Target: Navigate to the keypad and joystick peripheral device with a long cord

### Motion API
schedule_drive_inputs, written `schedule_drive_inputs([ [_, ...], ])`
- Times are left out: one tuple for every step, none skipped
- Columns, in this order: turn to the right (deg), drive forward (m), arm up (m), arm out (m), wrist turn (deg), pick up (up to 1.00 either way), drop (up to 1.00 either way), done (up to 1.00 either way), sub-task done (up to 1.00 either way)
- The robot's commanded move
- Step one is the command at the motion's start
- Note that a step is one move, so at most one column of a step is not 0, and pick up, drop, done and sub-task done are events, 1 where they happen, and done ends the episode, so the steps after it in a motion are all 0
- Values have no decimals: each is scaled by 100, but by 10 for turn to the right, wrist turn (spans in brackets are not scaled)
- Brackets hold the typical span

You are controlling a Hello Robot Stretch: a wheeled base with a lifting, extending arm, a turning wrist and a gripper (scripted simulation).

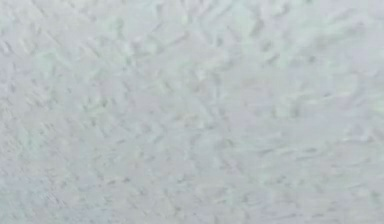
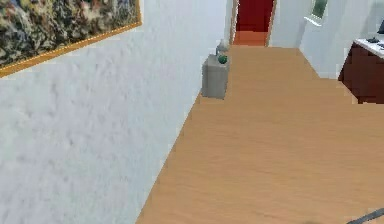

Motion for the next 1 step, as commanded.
schedule_drive_inputs([
  [450, 0, 0, 0, 0, 0, 0, 0, 0],
])
